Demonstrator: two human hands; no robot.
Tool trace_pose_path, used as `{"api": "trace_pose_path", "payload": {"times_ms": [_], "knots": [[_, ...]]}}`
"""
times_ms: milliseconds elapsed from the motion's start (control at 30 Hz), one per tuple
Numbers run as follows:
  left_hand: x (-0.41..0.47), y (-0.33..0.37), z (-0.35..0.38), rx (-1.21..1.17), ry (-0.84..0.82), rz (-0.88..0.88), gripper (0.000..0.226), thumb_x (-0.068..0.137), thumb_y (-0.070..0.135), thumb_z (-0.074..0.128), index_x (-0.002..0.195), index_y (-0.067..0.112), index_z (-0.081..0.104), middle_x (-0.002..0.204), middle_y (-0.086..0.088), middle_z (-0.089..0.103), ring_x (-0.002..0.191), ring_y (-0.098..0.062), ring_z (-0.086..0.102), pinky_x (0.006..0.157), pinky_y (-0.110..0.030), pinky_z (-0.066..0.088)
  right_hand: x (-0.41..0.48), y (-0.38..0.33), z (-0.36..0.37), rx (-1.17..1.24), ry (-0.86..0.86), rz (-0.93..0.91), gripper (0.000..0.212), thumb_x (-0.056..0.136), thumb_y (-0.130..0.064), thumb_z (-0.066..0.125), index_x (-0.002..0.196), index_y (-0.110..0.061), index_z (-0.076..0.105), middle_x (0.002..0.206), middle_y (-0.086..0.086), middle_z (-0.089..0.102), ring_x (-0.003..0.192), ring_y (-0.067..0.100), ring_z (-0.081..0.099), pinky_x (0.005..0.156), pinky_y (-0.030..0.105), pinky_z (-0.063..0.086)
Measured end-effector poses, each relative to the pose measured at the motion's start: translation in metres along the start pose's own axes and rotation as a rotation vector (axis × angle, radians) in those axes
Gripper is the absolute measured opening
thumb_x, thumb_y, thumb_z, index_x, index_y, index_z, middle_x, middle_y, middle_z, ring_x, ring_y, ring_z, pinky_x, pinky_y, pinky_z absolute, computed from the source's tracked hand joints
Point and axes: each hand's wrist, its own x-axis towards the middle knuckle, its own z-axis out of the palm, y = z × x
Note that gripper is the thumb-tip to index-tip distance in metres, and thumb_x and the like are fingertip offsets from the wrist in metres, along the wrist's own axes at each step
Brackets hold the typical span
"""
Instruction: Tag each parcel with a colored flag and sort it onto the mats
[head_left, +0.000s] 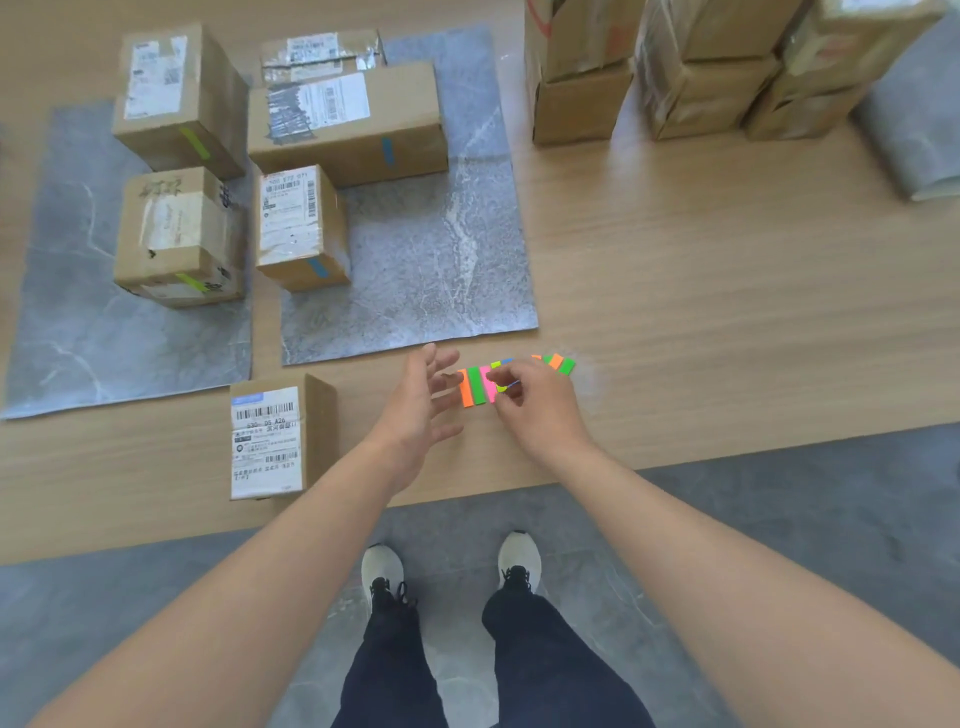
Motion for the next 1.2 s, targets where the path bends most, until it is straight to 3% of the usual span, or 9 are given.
{"api": "trace_pose_path", "payload": {"times_ms": [133, 333, 567, 667, 733, 800, 867, 1000, 1200], "knots": [[0.004, -0.003, 0.002, 0.040, 0.002, 0.003, 0.048, 0.103, 0.052, 0.032, 0.130, 0.026, 0.061, 0.128, -0.003, 0.064, 0.118, -0.014, 0.061, 0.104, -0.052, 0.047, 0.016, 0.007, 0.001, -0.167, -0.072, -0.160, 0.022, 0.084, -0.004, 0.076, 0.105, -0.009, 0.078, 0.098, 0.010, 0.065, 0.080, 0.024, 0.061, 0.078, 0.038, 0.052], [0.010, 0.003, 0.003, 0.149, 0.029, 0.032, 0.045, 0.106, 0.046, 0.033, 0.133, 0.020, 0.059, 0.127, -0.008, 0.064, 0.111, -0.013, 0.062, 0.100, -0.049, 0.052, 0.034, 0.004, -0.005, -0.207, -0.144, -0.101, 0.027, 0.071, -0.008, 0.086, 0.097, -0.011, 0.079, 0.093, 0.008, 0.063, 0.081, 0.023, 0.060, 0.075, 0.032, 0.047], [0.014, 0.012, 0.001, 0.392, -0.030, 0.097, 0.041, 0.107, 0.041, 0.034, 0.130, 0.018, 0.059, 0.115, -0.003, 0.067, 0.109, -0.011, 0.062, 0.080, -0.042, 0.061, 0.043, 0.002, -0.011, -0.194, -0.147, -0.091, 0.026, 0.065, -0.006, 0.089, 0.089, -0.013, 0.082, 0.084, 0.003, 0.069, 0.078, 0.020, 0.063, 0.074, 0.034, 0.053], [0.015, 0.014, -0.002, 0.641, -0.066, 0.155, 0.029, 0.101, 0.029, 0.044, 0.111, 0.021, 0.070, 0.115, -0.011, 0.069, 0.106, -0.023, 0.064, 0.075, -0.042, 0.061, 0.045, 0.002, -0.011, -0.203, -0.149, -0.090, 0.024, 0.071, -0.005, 0.084, 0.093, -0.014, 0.082, 0.089, 0.006, 0.072, 0.081, 0.021, 0.064, 0.074, 0.033, 0.052], [0.016, 0.013, -0.006, 0.913, -0.094, 0.229, 0.030, 0.098, 0.025, 0.048, 0.118, 0.025, 0.071, 0.113, -0.005, 0.070, 0.097, -0.022, 0.064, 0.077, -0.034, 0.055, 0.047, 0.002, -0.012, -0.241, -0.173, -0.108, 0.022, 0.073, -0.006, 0.083, 0.094, -0.013, 0.082, 0.091, 0.008, 0.071, 0.085, 0.023, 0.064, 0.074, 0.034, 0.051], [0.016, 0.012, -0.009, 1.212, -0.113, 0.326, 0.034, 0.098, 0.022, 0.049, 0.127, 0.023, 0.067, 0.119, -0.003, 0.067, 0.103, -0.023, 0.062, 0.079, -0.028, 0.044, 0.048, 0.002, -0.011, -0.264, -0.183, -0.139, 0.018, 0.075, -0.005, 0.081, 0.092, -0.010, 0.082, 0.091, 0.010, 0.070, 0.086, 0.026, 0.065, 0.072, 0.033, 0.048], [0.020, 0.008, -0.011, 1.399, -0.142, 0.441, 0.036, 0.097, 0.020, 0.047, 0.128, 0.021, 0.066, 0.125, -0.002, 0.061, 0.111, -0.027, 0.059, 0.086, -0.030, 0.044, 0.048, 0.005, -0.011, -0.256, -0.165, -0.172, 0.013, 0.078, -0.003, 0.079, 0.089, -0.008, 0.082, 0.088, 0.010, 0.069, 0.083, 0.028, 0.065, 0.068, 0.030, 0.044], [0.025, 0.001, -0.014, 1.597, -0.170, 0.513, 0.042, 0.097, 0.025, 0.045, 0.135, 0.031, 0.061, 0.136, 0.001, 0.050, 0.113, -0.028, 0.052, 0.093, -0.038, 0.047, 0.046, 0.011, -0.010, -0.257, -0.139, -0.268, 0.010, 0.081, -0.003, 0.077, 0.089, -0.009, 0.082, 0.086, 0.011, 0.067, 0.079, 0.031, 0.065, 0.068, 0.037, 0.051], [0.022, -0.005, -0.016, 1.698, -0.179, 0.563, 0.052, 0.095, 0.025, 0.046, 0.144, 0.041, 0.044, 0.139, 0.004, 0.041, 0.108, -0.024, 0.046, 0.082, -0.040, 0.052, 0.044, 0.022, -0.010, -0.329, -0.143, -0.483, 0.014, 0.082, -0.014, 0.065, 0.075, -0.008, 0.075, 0.074, 0.010, 0.063, 0.066, 0.033, 0.062, 0.053, 0.044, 0.053]]}}
